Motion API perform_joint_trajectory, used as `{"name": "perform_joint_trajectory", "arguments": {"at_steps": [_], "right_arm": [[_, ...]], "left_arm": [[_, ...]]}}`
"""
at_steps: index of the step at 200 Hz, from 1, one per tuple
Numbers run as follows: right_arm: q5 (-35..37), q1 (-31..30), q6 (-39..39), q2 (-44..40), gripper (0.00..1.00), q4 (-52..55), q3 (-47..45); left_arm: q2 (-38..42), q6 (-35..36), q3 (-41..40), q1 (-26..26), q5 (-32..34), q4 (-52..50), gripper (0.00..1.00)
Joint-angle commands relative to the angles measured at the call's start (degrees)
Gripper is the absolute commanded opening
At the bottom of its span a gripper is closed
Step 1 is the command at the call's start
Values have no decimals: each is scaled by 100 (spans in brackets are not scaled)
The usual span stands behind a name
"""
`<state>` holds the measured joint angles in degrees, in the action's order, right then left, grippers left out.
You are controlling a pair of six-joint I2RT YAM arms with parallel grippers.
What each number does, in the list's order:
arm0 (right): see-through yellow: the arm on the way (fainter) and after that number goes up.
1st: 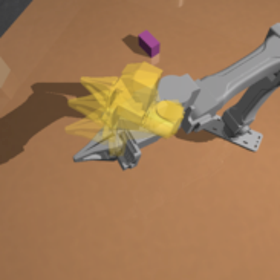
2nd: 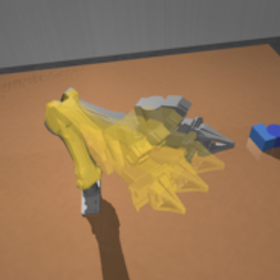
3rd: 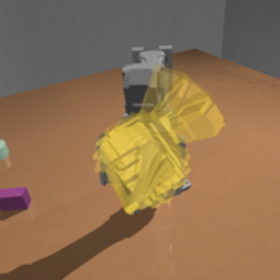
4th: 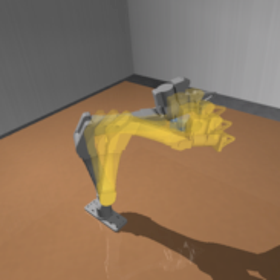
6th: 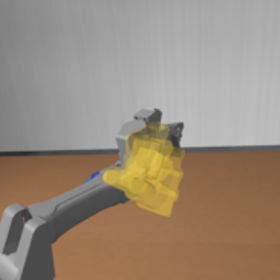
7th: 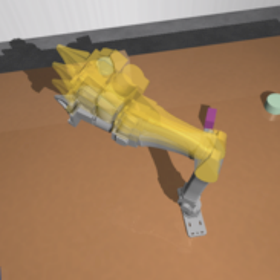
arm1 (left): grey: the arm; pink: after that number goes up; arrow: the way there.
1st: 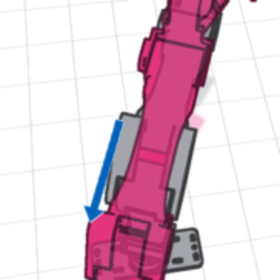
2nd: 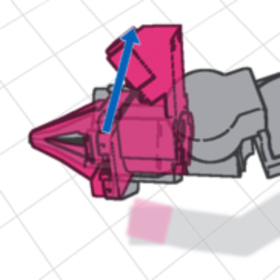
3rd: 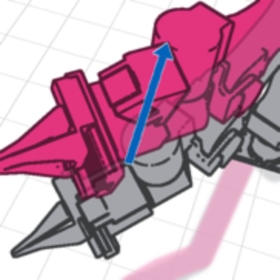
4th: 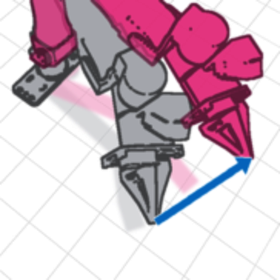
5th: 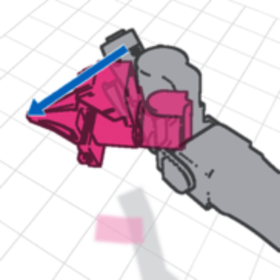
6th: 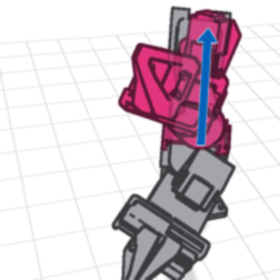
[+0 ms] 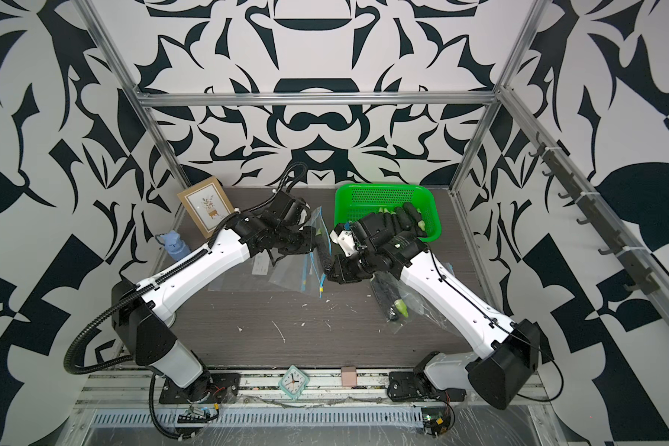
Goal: Place the eggplant in a zip-top bag and seal the zipper
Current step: Place the eggplant in the zipper food storage bag.
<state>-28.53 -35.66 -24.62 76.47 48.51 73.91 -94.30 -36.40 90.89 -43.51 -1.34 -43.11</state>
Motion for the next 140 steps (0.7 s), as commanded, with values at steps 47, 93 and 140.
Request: {"name": "perform_joint_trajectory", "arguments": {"at_steps": [47,93,140], "right_arm": [[96,-8,167,331,14,-657,269],[212,-9,204,690,14,-1051,468],[268,6,167,1027,17,-1507,723]], "left_arm": [[57,-42,167,8,-15,-87,0],[77,-117,157,-92,-68,-93,0],[112,-98,277,-125,19,-273,0]]}}
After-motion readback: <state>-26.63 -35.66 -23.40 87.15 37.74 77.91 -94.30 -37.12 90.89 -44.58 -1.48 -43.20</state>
